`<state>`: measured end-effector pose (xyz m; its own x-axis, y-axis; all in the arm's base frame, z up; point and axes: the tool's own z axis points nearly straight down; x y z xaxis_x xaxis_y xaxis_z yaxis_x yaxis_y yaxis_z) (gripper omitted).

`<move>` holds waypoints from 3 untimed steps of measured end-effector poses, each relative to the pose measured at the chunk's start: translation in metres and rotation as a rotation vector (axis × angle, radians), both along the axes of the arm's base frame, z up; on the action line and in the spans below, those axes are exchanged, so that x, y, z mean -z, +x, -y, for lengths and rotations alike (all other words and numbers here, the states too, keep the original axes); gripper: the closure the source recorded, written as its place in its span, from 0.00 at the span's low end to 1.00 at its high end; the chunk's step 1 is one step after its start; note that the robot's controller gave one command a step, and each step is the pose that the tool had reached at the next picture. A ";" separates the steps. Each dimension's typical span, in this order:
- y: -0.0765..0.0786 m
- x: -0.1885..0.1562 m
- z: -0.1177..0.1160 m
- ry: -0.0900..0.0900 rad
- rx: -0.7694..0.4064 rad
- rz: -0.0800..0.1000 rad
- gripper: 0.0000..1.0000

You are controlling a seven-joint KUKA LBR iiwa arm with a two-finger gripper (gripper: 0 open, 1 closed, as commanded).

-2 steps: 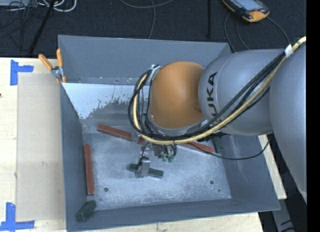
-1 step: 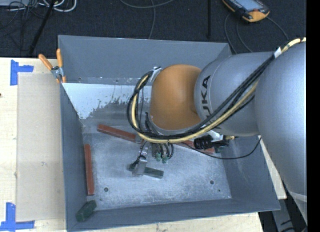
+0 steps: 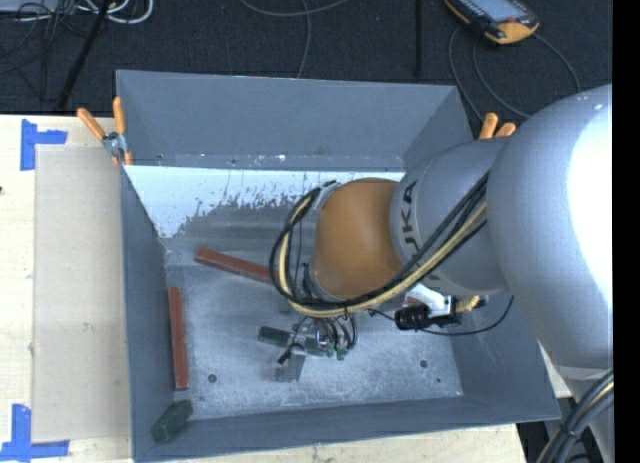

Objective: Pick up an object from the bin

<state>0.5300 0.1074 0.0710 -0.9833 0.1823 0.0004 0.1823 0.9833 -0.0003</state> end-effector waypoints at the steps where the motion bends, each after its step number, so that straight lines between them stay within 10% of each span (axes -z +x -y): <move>1: -0.008 0.001 -0.007 0.000 0.060 0.000 1.00; 3: -0.008 0.001 -0.007 0.000 0.062 0.000 1.00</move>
Offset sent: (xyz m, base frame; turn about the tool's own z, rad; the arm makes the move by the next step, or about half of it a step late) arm 0.0000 0.0000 0.0000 0.0000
